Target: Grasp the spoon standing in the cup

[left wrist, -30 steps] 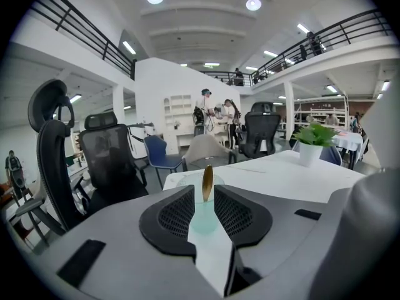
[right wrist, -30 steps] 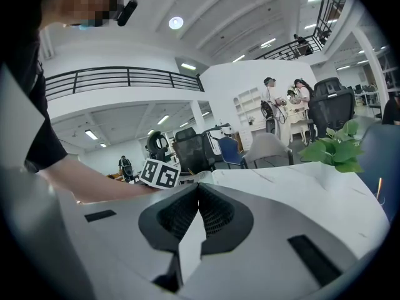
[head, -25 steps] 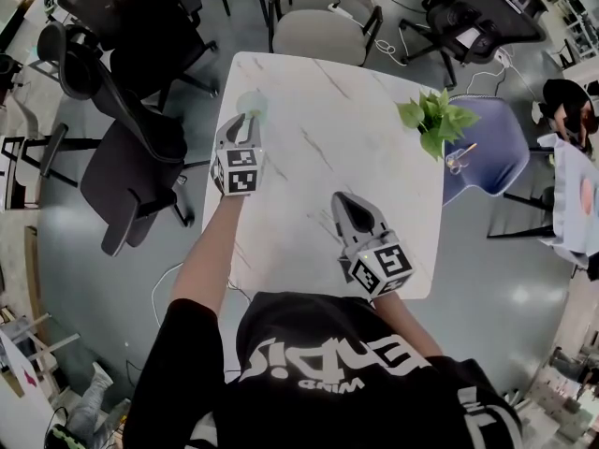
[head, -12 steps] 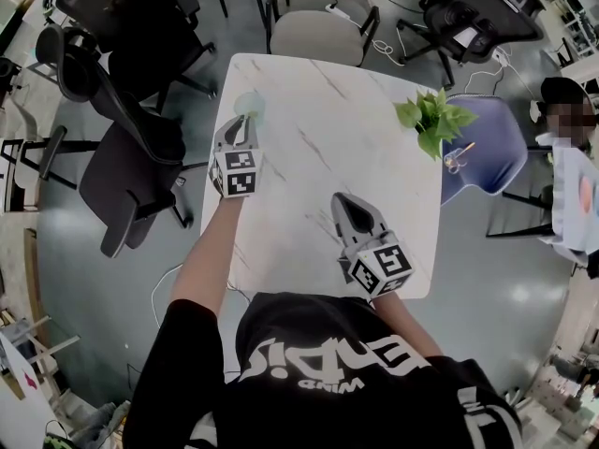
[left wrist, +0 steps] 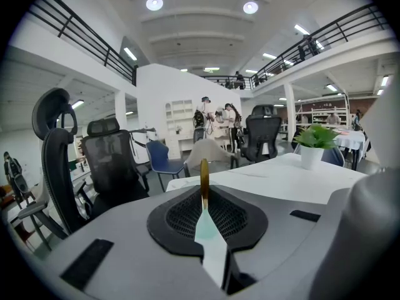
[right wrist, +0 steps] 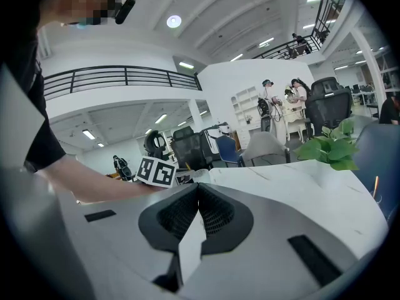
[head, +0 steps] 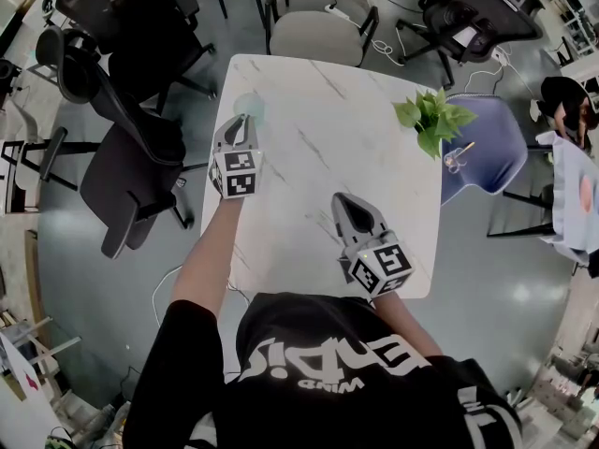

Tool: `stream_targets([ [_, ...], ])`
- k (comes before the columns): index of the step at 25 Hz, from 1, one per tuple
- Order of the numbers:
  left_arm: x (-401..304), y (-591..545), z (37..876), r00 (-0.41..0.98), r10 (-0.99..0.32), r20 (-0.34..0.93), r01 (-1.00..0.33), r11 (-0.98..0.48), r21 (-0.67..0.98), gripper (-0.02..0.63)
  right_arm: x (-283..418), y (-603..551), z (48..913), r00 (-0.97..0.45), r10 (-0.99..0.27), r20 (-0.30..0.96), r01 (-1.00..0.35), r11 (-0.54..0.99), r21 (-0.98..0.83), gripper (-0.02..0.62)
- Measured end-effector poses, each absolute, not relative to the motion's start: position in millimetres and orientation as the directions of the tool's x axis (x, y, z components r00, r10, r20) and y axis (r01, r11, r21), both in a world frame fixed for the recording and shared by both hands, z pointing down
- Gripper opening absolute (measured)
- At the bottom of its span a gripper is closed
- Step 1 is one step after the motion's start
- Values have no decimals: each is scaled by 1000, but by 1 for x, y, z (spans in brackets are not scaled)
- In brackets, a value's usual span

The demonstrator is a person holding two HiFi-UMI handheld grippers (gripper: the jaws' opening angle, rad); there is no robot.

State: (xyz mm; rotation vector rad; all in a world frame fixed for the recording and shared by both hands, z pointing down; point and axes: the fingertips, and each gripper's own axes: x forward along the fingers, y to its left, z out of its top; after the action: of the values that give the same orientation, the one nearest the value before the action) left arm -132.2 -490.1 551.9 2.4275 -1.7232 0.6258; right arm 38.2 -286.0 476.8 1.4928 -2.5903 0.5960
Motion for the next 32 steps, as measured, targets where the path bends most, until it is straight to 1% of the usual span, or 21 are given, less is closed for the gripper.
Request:
stream_targets([
  [6,-130,-489,540,281,-893,351,-917,-358,-176,18,38,-284,476,-518,-812,269,-848,446,-287,12],
  [9,-130,-488,536,278,-897,344,-919,-353,-177,18,40,-283,476,-518,-813,268,-848,446,-287,12],
  [23,-124,-485,468,306,-932,196,-915,-344,-211,18,41,-275,472,-531,-808,254,-840,463,-284,12],
  [32,-127,-457,438,321,-936,147,-925,-343,-164,17,42,-270,465,-540,-809,234,-834,475,-281,12],
])
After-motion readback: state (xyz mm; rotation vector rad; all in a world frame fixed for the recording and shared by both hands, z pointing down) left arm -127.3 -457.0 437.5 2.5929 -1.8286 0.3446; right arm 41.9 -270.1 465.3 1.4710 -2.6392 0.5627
